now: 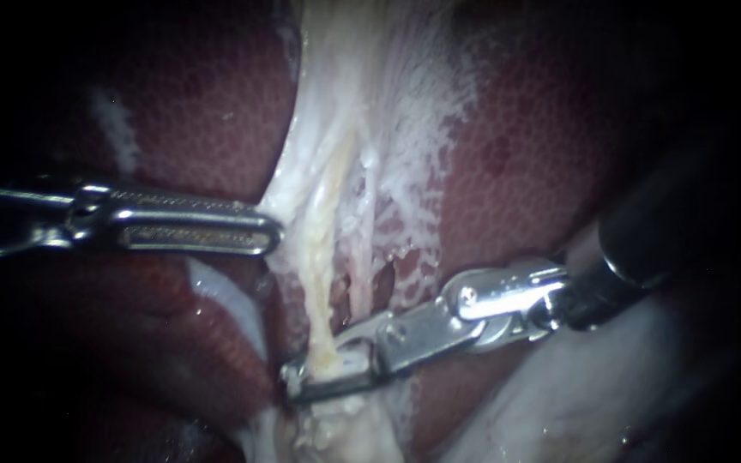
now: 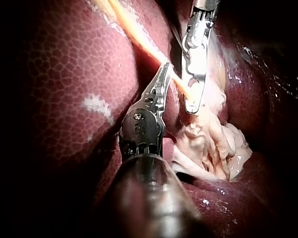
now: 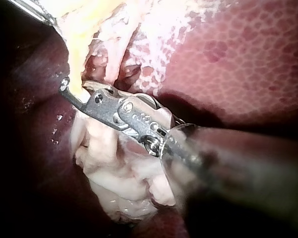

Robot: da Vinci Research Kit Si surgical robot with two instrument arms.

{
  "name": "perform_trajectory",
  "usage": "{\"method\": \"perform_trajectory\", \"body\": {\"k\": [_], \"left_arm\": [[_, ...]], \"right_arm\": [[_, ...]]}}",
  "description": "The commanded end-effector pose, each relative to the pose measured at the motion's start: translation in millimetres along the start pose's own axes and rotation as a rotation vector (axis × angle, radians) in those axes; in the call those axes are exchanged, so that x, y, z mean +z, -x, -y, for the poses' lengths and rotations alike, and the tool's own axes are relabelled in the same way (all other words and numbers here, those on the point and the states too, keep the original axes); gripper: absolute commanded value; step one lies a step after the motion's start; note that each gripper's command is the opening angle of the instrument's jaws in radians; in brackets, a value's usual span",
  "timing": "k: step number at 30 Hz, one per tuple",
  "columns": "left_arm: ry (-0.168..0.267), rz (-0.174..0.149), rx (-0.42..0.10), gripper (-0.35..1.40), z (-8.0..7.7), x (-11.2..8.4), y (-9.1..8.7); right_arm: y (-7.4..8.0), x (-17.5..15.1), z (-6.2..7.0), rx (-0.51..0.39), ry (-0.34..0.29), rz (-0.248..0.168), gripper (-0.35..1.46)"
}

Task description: Clipping first clip left tube

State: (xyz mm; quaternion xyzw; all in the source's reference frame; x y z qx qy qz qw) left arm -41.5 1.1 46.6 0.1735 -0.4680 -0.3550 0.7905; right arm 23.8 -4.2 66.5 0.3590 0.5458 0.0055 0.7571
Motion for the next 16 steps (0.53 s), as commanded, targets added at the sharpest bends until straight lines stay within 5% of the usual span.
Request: {"method": "perform_trajectory", "body": {"k": [1, 16], "left_arm": [[0.000, 0.000, 0.000, -0.35, 0.0, 0.0, 0.0], [0.001, 0.000, -0.001, -0.35, 0.1, 0.1, 0.1]], "right_arm": [[0.1, 0.0, 0.0, 0.000, 0.000, 0.000, -0.35], [0.4, 0.0, -0.1, 0.010, 0.000, 0.003, -0.35]]}}
